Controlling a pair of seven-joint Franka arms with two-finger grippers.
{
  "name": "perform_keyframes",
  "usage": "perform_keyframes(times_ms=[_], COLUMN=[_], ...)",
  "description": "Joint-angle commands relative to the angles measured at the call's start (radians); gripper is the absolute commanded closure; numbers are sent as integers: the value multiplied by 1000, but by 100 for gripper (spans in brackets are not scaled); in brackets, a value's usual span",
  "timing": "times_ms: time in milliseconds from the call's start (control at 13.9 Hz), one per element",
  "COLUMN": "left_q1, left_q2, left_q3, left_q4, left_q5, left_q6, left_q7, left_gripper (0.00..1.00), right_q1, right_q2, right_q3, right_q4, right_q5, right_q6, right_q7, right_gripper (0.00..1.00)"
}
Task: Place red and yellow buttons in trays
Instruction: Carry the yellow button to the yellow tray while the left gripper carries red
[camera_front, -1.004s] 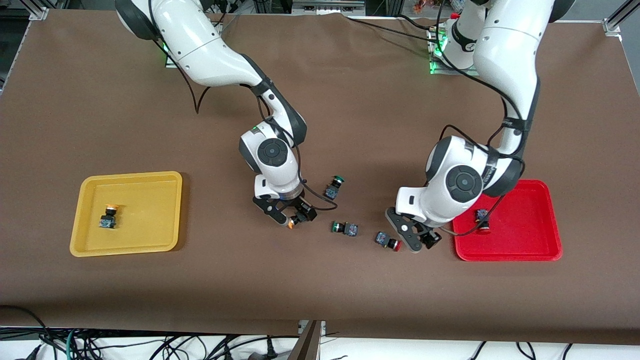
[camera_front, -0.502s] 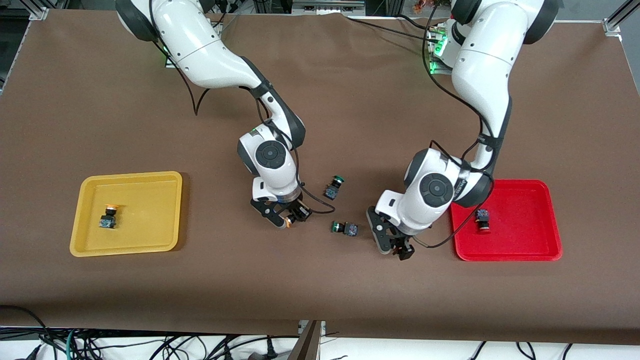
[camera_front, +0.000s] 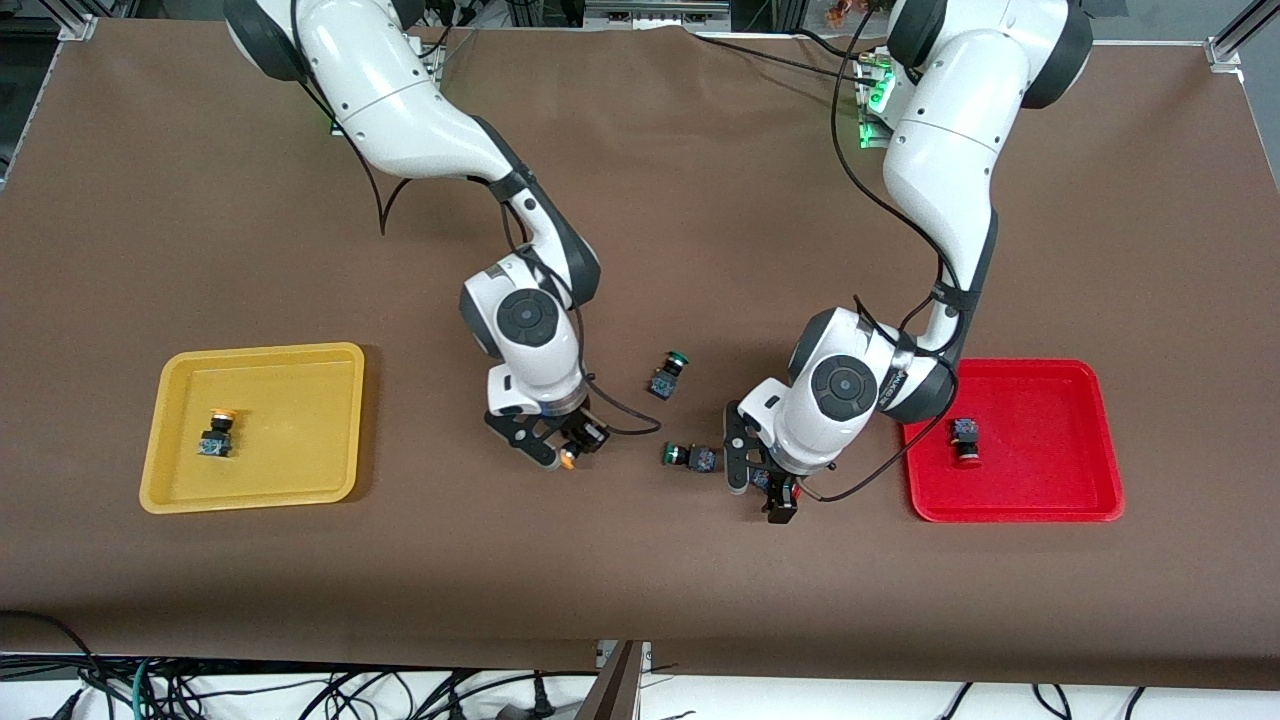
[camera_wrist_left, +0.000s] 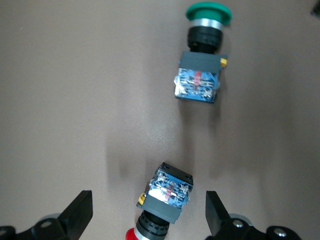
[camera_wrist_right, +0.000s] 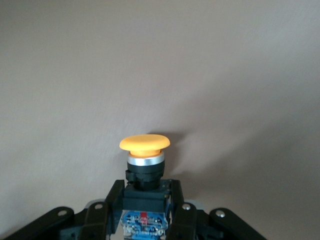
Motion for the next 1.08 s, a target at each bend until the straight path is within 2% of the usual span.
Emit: perform_keyframes(times_ms=[0,143,215,430,502,717,789,861,932,1004], left_q1=[-11,-9,-8,-8,-14,-19,-20,-19,-13,-9], left_q2=[30,39,42,59,59,59,59,57,54,47], left_q3=[13,11,11,11,11,11,11,11,11,11], left_q4=[32,32,30,30,30,30,30,30,30,32], left_q5=[29,88,105,109,109,110,110,112,109,110], left_q6=[-1,-1,-1,-1,-1,-3,-3,-3,-3,-8], left_q7=[72,83,83,82,75,71,69,69,68,68], left_gripper=[1,1,4,8,23,46,60,83,97,100], right_q1=[-82,-122,-154,-267,-309,-442,-475,-498,-524,-548], right_q2=[-85,-127,-147,-213,-240,-271,-273,-274,-276,-277], right_q3=[17,11,7,6,7,6,7,6,6,4], right_q4=[-4,-12,-18,-64,-99,-170,-185,-202,-227,-254], right_q5=[5,16,19,19,19,19,19,19,19,19], right_q6=[-158,-274,-324,-436,-441,-427,-418,-412,-398,-364], right_q7=[-197,-375,-473,-733,-820,-1061,-1107,-1143,-1172,-1207], right_gripper=[80,80,80,80,80,80,80,80,80,80])
